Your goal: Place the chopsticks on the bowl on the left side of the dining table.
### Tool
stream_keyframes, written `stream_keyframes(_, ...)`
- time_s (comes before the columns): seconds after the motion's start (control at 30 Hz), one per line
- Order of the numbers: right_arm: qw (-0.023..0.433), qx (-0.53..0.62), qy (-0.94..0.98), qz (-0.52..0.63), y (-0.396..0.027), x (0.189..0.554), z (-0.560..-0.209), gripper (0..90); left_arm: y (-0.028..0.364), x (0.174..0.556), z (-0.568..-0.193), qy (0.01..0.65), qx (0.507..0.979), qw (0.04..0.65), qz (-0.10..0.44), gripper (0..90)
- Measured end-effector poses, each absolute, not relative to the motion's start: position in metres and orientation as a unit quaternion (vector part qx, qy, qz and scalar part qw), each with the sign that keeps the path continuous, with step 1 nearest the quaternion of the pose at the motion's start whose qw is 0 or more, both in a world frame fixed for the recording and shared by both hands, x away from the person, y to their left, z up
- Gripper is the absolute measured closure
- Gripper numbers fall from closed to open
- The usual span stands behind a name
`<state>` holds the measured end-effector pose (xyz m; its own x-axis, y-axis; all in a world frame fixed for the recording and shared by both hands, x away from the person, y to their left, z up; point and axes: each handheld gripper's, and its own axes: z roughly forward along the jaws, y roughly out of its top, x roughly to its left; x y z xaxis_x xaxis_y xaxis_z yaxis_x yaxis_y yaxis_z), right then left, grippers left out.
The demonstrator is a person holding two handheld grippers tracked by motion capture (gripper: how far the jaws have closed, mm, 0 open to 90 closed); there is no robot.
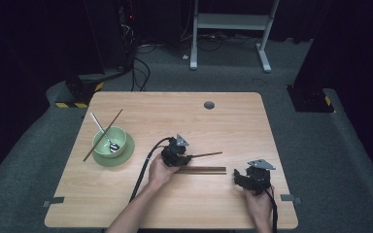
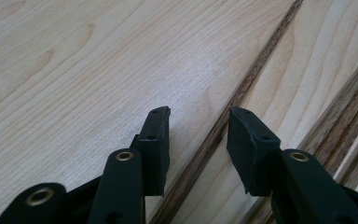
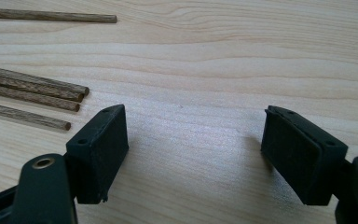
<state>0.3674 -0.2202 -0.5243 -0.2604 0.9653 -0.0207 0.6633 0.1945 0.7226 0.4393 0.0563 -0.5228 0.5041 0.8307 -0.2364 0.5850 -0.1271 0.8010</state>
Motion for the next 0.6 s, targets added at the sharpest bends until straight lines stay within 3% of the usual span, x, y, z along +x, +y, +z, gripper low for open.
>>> stream_keyframes(0.6, 0.247, 0.556, 0.732, 0.306, -0.2202, 0.3673, -0.5243, 22.4, 0.066, 0.4476, -0.5234, 0.487, 0.731, 0.456, 0.145, 75.5)
